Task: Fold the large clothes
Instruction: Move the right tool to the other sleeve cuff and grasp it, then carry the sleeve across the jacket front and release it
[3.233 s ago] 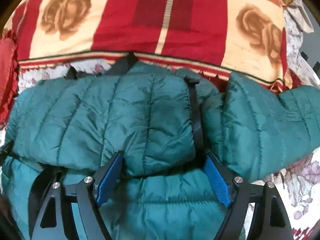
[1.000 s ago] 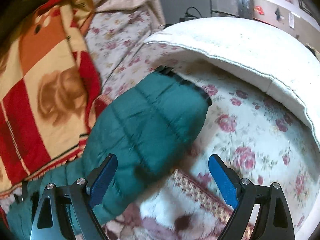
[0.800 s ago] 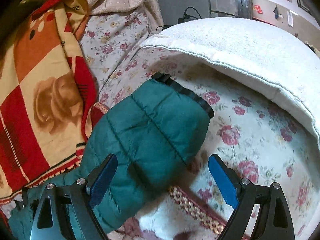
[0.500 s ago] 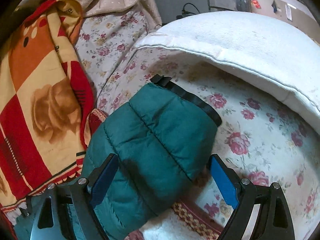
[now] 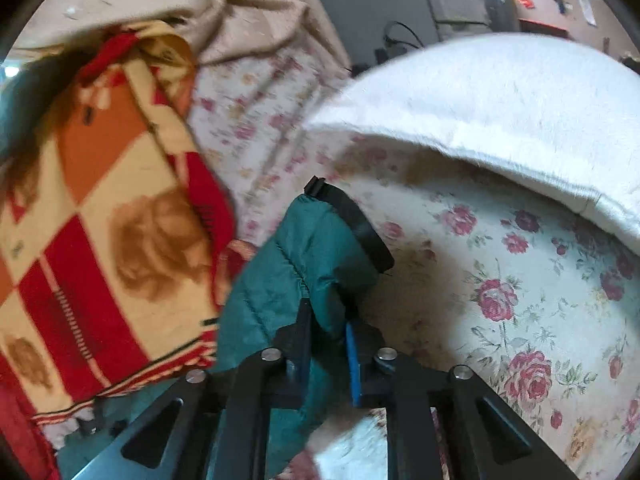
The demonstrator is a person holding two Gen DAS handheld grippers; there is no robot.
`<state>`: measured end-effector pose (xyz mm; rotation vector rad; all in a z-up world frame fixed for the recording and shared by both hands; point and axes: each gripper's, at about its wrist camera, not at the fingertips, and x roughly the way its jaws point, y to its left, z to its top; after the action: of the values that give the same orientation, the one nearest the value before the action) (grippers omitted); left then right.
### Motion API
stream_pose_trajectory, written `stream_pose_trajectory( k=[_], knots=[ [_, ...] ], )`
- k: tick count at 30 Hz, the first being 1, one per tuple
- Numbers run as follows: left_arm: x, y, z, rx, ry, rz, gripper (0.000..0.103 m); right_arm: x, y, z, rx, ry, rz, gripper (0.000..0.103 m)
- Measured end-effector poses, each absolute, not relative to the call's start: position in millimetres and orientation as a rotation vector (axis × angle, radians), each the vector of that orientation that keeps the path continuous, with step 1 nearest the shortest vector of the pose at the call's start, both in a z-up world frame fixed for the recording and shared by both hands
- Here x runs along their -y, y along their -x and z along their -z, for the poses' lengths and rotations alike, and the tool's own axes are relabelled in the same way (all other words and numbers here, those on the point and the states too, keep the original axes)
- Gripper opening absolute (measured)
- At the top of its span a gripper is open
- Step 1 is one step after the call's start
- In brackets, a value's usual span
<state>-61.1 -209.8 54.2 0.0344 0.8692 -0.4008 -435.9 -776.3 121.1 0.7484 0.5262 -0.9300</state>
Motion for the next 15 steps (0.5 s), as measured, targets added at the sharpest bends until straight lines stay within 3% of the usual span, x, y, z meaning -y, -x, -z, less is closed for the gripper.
stream_pose_trajectory(
  k=[15],
  knots=[
    [210,70,-64,-0.841,-0.088,0.385,0.085,683,391,-181,-0.488,-0.694,0.559,0.009]
  ],
)
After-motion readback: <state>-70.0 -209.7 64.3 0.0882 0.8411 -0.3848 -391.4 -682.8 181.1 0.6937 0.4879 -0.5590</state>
